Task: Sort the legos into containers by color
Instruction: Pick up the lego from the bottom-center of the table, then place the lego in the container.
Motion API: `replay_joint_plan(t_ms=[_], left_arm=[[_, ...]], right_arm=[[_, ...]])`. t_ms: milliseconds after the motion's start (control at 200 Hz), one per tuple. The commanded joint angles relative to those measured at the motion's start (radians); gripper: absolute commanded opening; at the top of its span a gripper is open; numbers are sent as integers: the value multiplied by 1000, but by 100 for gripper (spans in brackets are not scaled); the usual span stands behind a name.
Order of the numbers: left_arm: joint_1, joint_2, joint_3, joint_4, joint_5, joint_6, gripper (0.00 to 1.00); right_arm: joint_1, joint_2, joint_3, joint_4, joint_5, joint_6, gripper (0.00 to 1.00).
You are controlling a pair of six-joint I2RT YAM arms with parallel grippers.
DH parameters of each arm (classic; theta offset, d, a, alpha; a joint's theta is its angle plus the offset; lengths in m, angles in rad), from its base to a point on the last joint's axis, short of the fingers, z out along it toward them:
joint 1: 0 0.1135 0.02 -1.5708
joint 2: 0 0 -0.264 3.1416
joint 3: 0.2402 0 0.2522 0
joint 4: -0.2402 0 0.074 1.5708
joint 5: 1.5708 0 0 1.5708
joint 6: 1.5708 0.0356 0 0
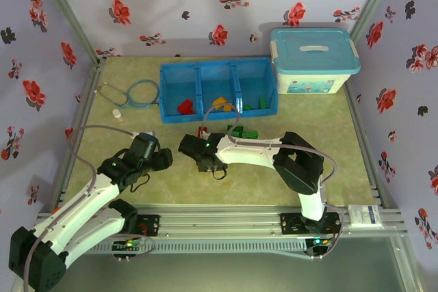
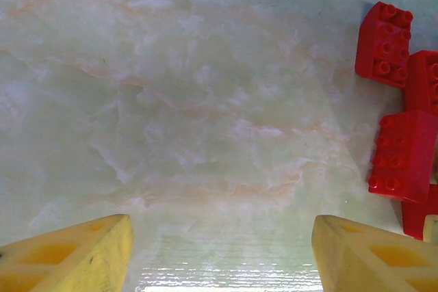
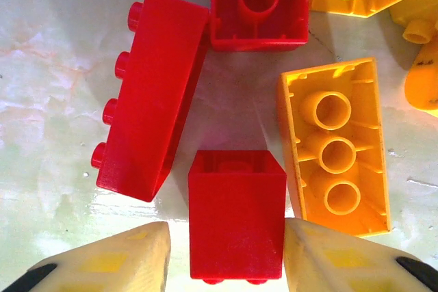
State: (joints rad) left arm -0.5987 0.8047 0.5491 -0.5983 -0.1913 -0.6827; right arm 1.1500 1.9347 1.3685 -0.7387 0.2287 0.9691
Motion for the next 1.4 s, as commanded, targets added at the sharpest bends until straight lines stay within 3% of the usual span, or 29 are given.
replay_joint_plan(t_ms=[0, 260, 470, 600, 835, 1070, 1395], left_arm=[[-7, -22, -11, -4, -7, -12, 70], [-7, -34, -15, -12, -8, -12, 69], [-7, -52, -15, -26, -18, -8, 69], [-8, -61, -19, -26, -19, -10, 68], [-7, -62, -16, -30, -19, -5, 68], [-8, -89, -22, -53, -28, -14, 68], [-7, -99, -17, -70, -27, -15, 68]], right_arm=[[3, 23, 20, -14, 27, 19, 45], [-1, 54, 40, -6, 22, 19, 41], [5, 29, 68, -53, 45, 11, 28], [9, -16, 123, -96, 80, -27, 25], [-59, 36, 390, -158, 76, -215, 26], [-163, 258, 775, -255, 16, -368, 26], [-264, 515, 1085, -237, -78, -443, 28]])
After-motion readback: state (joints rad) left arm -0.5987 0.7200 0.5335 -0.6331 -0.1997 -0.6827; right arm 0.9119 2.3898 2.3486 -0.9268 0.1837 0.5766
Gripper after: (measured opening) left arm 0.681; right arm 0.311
